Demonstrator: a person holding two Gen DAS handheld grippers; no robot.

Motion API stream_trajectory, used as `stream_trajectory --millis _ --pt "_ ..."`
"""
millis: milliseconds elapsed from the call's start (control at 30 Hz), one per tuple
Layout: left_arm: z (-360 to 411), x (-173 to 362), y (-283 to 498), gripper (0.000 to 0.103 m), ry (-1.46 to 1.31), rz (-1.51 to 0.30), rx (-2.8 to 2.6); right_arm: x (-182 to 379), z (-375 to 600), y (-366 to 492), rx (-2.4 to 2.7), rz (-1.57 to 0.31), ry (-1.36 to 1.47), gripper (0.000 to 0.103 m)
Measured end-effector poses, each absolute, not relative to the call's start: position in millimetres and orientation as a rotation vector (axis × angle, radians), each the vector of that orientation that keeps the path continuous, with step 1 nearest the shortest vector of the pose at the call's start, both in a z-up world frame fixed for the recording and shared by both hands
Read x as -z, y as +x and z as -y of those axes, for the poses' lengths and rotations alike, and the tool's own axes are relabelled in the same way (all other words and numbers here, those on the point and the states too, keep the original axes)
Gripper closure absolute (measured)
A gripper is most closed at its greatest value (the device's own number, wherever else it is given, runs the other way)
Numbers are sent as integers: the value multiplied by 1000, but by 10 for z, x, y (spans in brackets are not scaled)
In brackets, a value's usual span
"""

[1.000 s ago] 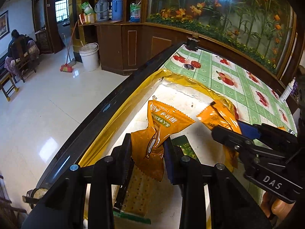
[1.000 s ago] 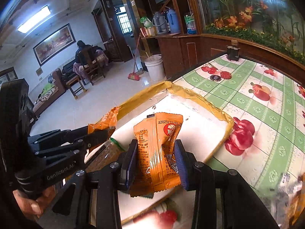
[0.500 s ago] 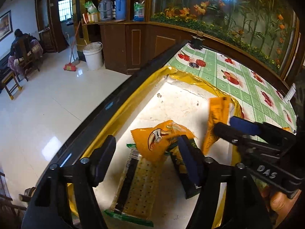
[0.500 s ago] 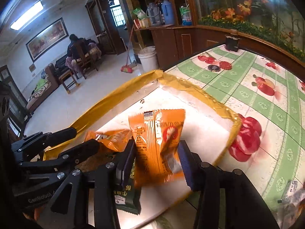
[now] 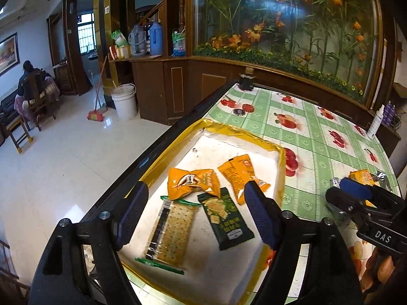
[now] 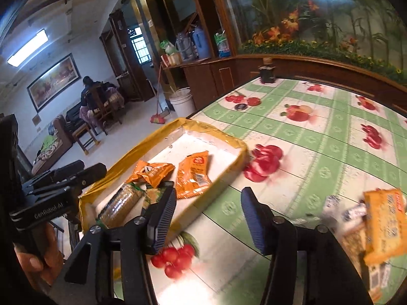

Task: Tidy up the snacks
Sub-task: 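Move left tool toward clear plastic bag while right tool approaches barcode biscuit pack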

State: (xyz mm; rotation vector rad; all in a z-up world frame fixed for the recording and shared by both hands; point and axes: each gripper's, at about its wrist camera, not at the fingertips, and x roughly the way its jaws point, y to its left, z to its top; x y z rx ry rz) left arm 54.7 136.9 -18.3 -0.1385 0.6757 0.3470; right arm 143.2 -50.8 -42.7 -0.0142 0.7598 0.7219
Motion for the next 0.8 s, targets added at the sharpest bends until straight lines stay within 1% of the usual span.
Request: stream_trajectory --millis 267,400,633,800 --pt "-1039 127 536 24 -103 -668 -298 451 1253 1173 -625 -749 33 40" --pt "-835 186 582 21 -103 -692 -245 545 1704 984 -544 -748 37 37" --pt "-341 351 714 21 -86 -771 -117 777 2409 893 -410 -795 113 36" --pt "-109 470 803 21 -122 -851 -29 835 2617 865 -387 -795 142 36"
